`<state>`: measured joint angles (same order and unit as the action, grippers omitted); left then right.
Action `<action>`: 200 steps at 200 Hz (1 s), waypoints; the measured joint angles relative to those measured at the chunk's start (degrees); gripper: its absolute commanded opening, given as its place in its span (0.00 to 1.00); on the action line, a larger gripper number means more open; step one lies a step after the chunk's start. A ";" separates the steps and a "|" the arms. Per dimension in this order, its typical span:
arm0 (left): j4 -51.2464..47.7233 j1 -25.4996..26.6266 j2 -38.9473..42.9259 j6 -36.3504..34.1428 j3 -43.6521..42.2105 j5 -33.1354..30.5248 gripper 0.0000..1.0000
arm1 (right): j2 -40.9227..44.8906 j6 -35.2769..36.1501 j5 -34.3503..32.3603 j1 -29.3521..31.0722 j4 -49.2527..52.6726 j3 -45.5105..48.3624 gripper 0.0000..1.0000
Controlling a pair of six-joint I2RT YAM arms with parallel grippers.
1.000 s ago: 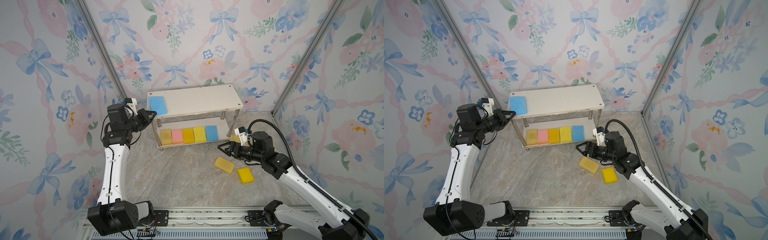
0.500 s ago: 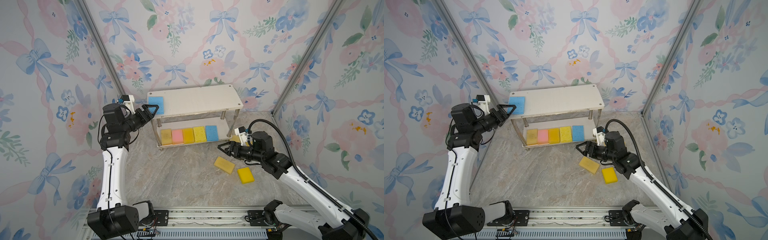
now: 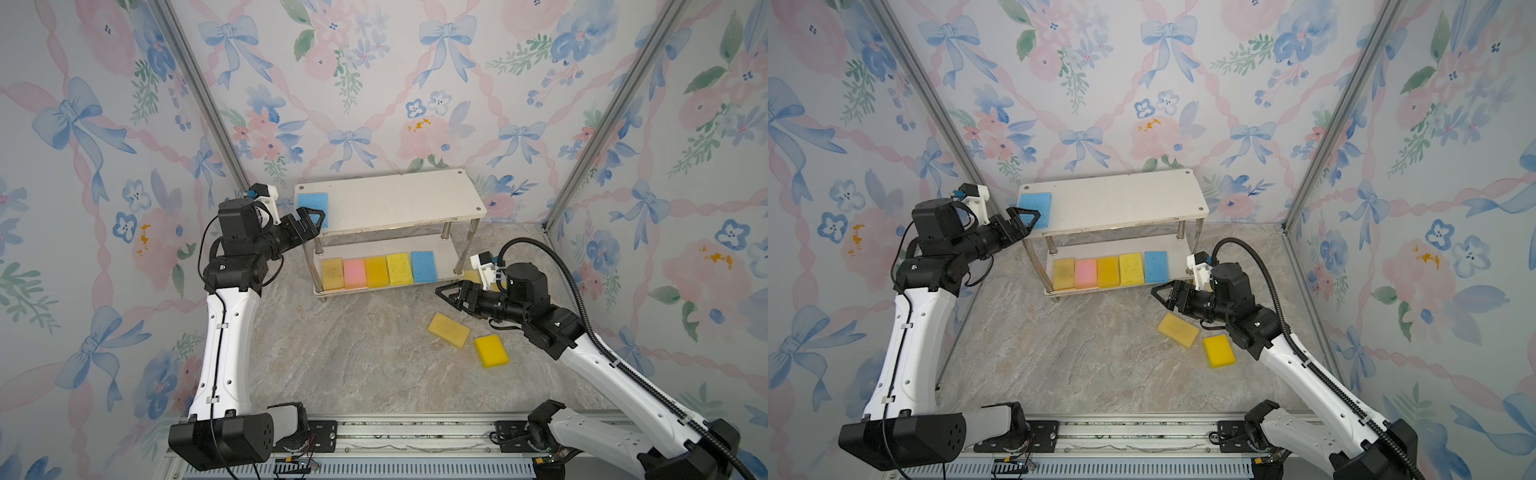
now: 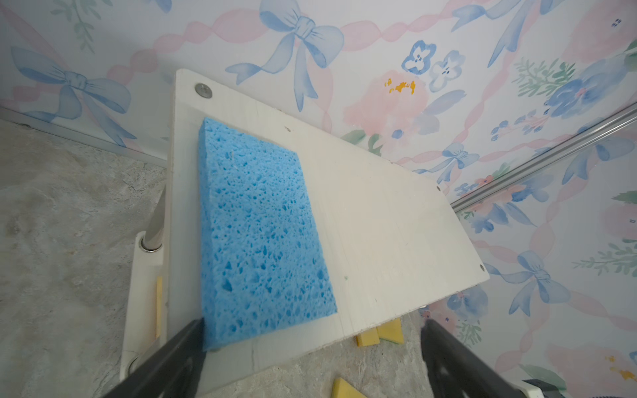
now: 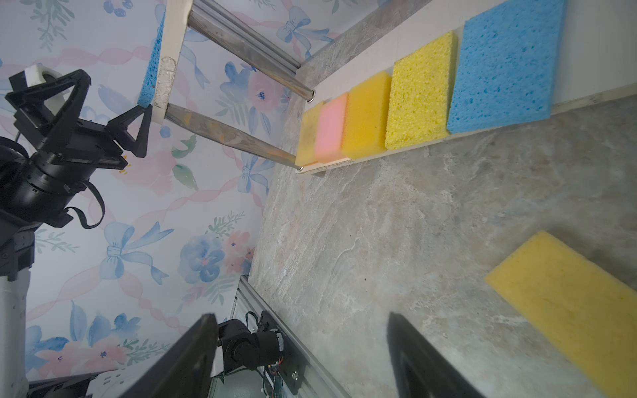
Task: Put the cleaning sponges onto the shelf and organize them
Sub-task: 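Lay the blue sponge flat on the top tier and open the left gripper, then withdraw the left gripper while the right reaches to a yellow sponge on the table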
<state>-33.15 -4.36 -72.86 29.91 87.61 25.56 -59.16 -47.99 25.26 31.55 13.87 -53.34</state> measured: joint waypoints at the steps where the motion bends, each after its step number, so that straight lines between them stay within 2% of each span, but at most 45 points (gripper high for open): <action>1: -0.15 0.17 -0.09 -0.09 0.17 -0.33 0.98 | 0.00 -0.04 0.00 0.00 -0.04 0.02 0.80; 58: -5.90 3.58 -0.94 -5.53 3.45 -11.89 0.98 | 0.00 -0.63 0.02 0.00 -0.87 0.11 0.80; 108: -11.89 4.74 -1.44 -6.38 4.48 -19.19 0.98 | 0.00 -0.35 -0.24 0.04 -0.83 0.11 0.80; 132: -10.62 4.37 0.63 -6.10 5.16 -18.67 0.98 | 0.00 1.62 -1.68 0.11 2.51 -0.46 0.81; 166: -4.98 3.69 9.60 -3.72 4.37 -13.60 0.98 | -0.24 7.08 -5.27 -0.02 11.61 -4.68 0.84; 200: 2.25 8.68 20.70 0.87 -7.26 -6.36 0.98 | -0.39 11.93 -8.02 -2.56 18.56 -6.91 0.88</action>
<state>-30.89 4.32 -52.16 30.79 80.36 19.20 -59.55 -36.05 17.23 28.99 32.42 -60.25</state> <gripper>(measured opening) 0.979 0.866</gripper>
